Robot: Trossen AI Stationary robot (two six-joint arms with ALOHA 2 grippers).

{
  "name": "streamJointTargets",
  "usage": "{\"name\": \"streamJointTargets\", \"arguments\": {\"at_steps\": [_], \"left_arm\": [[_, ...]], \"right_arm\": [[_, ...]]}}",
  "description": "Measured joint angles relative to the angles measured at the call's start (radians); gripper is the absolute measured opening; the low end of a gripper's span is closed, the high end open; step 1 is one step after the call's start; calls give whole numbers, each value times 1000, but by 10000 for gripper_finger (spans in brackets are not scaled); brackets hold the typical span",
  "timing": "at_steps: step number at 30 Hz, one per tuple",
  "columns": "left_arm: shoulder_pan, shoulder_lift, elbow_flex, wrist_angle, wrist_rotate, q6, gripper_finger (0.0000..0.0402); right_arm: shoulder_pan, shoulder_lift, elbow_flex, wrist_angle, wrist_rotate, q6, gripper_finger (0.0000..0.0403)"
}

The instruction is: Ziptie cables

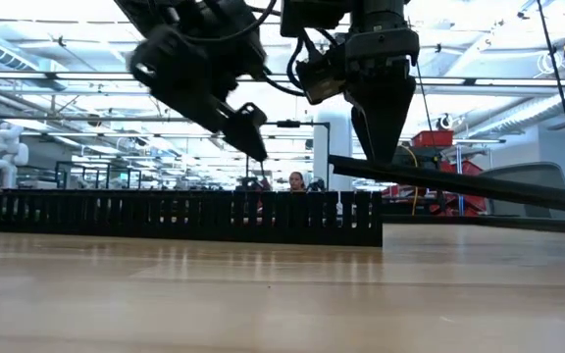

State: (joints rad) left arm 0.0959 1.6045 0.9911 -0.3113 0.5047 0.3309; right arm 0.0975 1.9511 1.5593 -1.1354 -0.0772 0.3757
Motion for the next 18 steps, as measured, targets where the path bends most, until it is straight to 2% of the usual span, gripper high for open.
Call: {"name": "streamJointTargets", "arguments": {"at_steps": [2,10,18], "left_arm": [[0,-13,-21,18,40,13,379],[-8,5,-37,37,15,-190,379],[-9,4,-36,46,15,-220,379]], "right_arm": [[0,-5,0,-1,0,-3,212],[0,-15,1,-12,0,-11,212],[19,-15,2,-19,-27,-16,212]]}}
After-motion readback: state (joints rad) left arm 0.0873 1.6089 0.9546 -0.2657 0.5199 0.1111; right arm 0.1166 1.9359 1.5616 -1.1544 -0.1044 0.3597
